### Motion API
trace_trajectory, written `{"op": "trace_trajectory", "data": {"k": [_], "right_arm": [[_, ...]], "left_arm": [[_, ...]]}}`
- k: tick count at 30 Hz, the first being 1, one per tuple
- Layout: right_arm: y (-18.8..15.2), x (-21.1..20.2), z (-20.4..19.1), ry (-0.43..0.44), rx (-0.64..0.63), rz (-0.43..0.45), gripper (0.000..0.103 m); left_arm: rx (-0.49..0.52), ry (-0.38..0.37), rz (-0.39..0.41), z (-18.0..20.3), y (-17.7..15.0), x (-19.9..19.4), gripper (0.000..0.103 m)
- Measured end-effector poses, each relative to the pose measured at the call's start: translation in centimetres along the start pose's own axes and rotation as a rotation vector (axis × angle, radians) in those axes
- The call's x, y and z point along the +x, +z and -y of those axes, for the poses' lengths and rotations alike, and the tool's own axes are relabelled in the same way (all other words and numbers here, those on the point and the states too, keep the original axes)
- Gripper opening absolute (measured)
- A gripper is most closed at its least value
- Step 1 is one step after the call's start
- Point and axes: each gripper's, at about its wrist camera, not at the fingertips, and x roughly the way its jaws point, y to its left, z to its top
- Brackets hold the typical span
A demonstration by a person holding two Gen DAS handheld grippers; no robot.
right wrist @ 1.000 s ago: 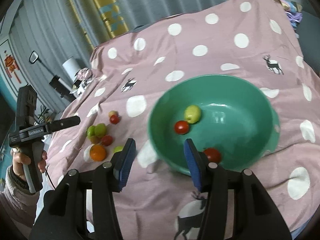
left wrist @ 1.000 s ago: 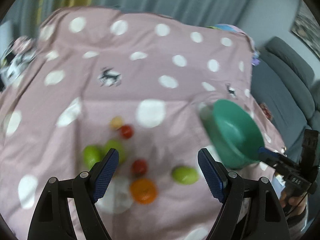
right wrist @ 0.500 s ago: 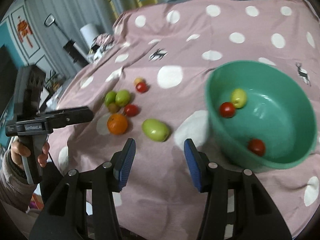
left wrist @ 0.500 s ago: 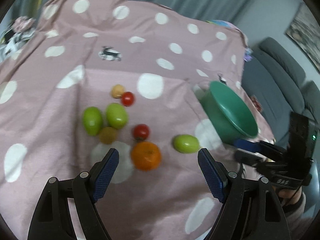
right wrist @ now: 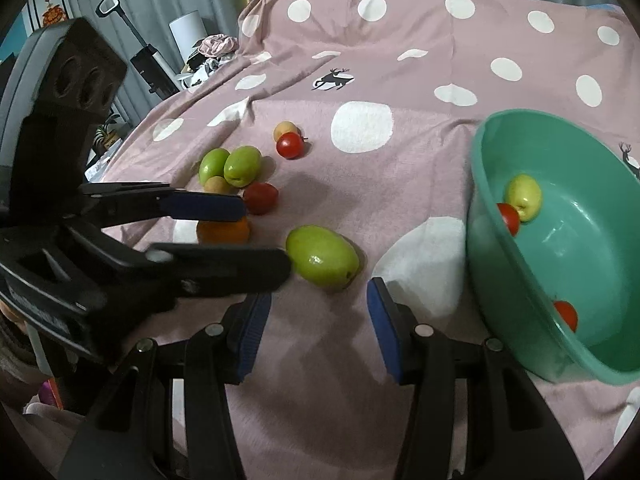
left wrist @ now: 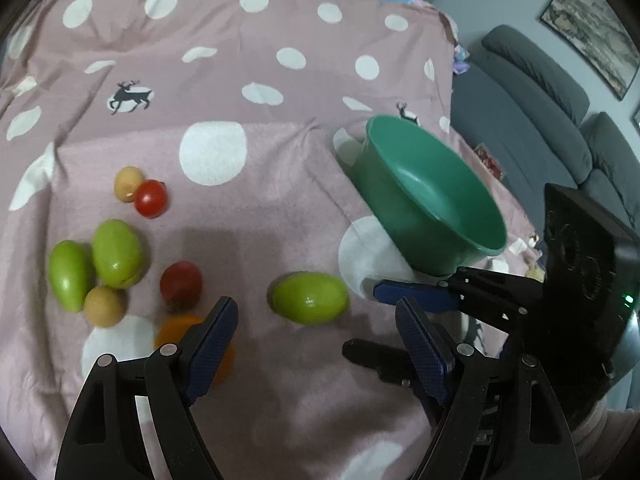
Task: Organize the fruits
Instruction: 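Move the left gripper toward the large green oval fruit, then close the left gripper around the large green oval fruit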
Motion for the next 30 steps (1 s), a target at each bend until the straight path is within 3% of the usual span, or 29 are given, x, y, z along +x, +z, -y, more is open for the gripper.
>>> {"op": "trace_trajectory", "data": {"k": [7,11,15,19,21,30], "right_arm": [[0.4,1.2,0.3,0.031,0.008,-0.004,0.051],[0.7,2.0,0.2,0.039,0.000,-0.018,0.050],[0.7,2.5,0.3,0.025,-0.001,-0.026,0.048],[0.5,2.6,0.6,0.029,0.011,-0.030,0.043],[0.5,2.6,0.6,0.017,0.003,-0.027,0.040],[0.3,2.2,0.6,0.045,0.019,0.000,0.039]], "left_arm": [[0.033,0.023,-0.069,0.1,0.5,2.4,0.081],[0.061,0.028,-0.084,0.4,0.7,2.8,0.074],[0.099,0.056,-0.122,0.7,0.8,3.4,0.056],[0.114,0.052,-0.149,0.8,1.1,4.0,0.055],[0.117,0.043,-0.151,0.9,1.2,4.1,0.049],[0.079,0.042,-0.116,0.8,0.8,3.4,0.049]]}}
